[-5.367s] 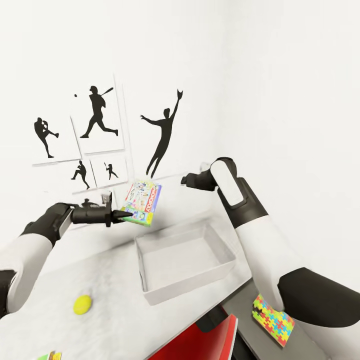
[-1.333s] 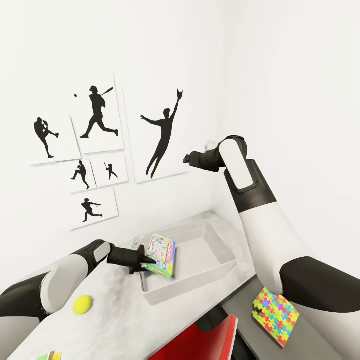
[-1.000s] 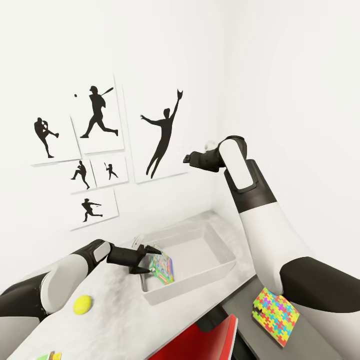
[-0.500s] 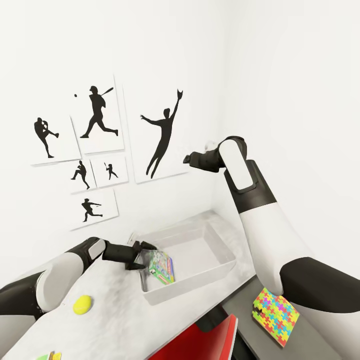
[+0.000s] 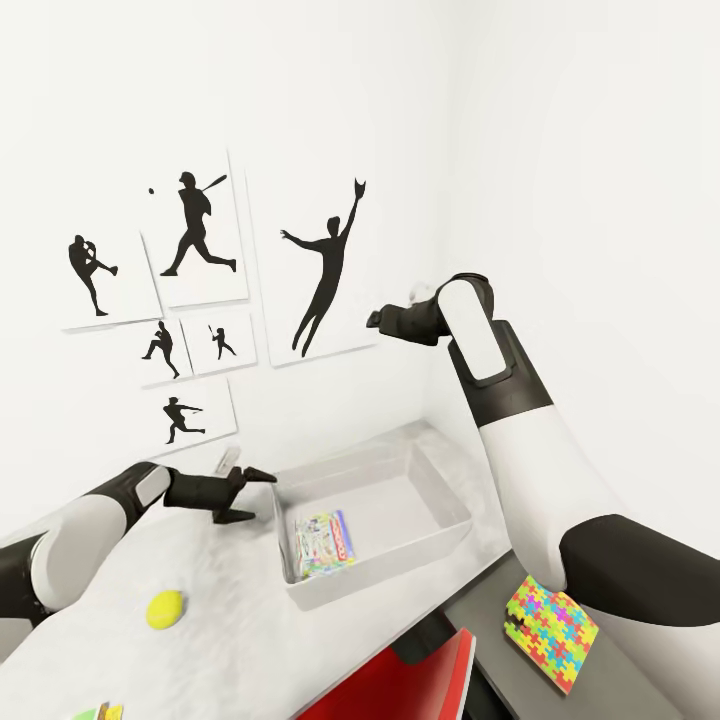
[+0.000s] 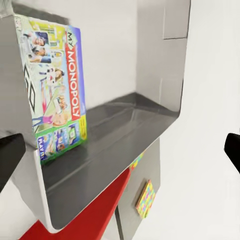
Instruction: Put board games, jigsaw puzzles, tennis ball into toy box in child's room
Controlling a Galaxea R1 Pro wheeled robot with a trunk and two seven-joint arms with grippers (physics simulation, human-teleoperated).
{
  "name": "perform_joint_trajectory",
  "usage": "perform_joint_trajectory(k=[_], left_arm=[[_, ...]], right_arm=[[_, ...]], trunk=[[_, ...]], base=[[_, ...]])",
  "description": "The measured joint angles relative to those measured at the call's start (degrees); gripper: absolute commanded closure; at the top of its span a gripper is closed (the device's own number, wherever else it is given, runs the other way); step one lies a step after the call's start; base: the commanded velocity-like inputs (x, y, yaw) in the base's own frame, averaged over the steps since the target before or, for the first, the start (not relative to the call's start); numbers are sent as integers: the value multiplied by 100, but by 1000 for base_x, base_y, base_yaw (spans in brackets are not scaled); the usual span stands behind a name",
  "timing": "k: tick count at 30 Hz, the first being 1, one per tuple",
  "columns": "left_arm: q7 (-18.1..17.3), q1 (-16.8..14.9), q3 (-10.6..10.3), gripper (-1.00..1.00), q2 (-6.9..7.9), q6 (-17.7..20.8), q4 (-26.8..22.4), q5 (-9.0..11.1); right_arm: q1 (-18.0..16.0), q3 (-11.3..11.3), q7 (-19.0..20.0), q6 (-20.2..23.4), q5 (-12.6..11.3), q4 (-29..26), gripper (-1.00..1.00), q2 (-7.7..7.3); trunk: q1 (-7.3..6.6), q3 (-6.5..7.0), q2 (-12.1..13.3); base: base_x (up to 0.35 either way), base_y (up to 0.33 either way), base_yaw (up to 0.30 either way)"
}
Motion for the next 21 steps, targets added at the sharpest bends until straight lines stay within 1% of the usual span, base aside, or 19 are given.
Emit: perform_joint_trajectory(k=[4, 5, 6, 8, 12, 15, 16, 21], left_arm=[[-369, -8, -3, -100, 38, 1, -9, -6], [-598, -11, 1, -100, 59, 1, -32, -3], [-736, -12, -9, -100, 87, 0, -57, -11], [-887, -13, -22, -100, 141, 0, -87, -19], [-1087, -14, -34, -100, 294, -1, -112, -23], [-1372, -11, -58, -100, 461, -2, -136, -32], [-1431, -10, -66, -100, 491, -2, -151, -34], [-1811, 5, -139, -100, 719, -12, -436, -36]], right_arm=[[7, -1, 0, 4, 0, -4, -100, 0], [8, -1, 0, 4, 0, -6, -100, 0], [10, -1, 0, 4, 0, -7, -100, 0], [14, -1, 0, 6, 0, -8, -100, 0], [17, -1, 0, 7, -6, -13, -100, 0], [24, 1, 4, 7, -21, -20, -100, 0], [24, 3, 5, 7, -24, -22, -100, 0], [43, 7, 13, 7, -35, -30, -100, 0]], trunk=[[0, 0, 0], [0, 0, 0], [0, 0, 0], [0, 0, 0], [0, 0, 0], [0, 0, 0], [0, 0, 0], [0, 0, 0]], base=[[0, 0, 0], [0, 0, 0], [0, 0, 0], [0, 0, 0], [0, 0, 0], [0, 0, 0], [0, 0, 0], [0, 0, 0]])
